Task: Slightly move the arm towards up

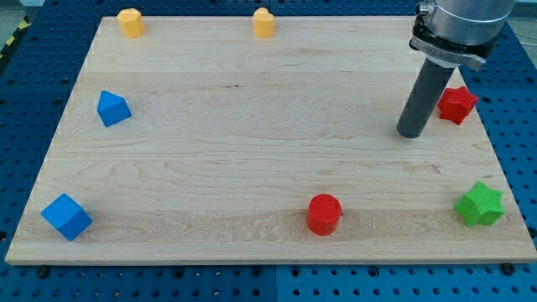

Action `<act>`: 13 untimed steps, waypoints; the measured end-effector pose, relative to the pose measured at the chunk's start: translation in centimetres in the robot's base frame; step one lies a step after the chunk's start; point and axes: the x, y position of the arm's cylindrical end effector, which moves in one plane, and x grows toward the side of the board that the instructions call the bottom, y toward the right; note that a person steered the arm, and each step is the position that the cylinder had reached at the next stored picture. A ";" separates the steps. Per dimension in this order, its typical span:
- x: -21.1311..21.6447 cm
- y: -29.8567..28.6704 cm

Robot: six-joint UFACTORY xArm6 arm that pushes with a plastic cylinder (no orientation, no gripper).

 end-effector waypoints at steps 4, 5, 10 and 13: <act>-2.6 0.0; -2.9 0.0; -4.2 0.0; -4.4 0.0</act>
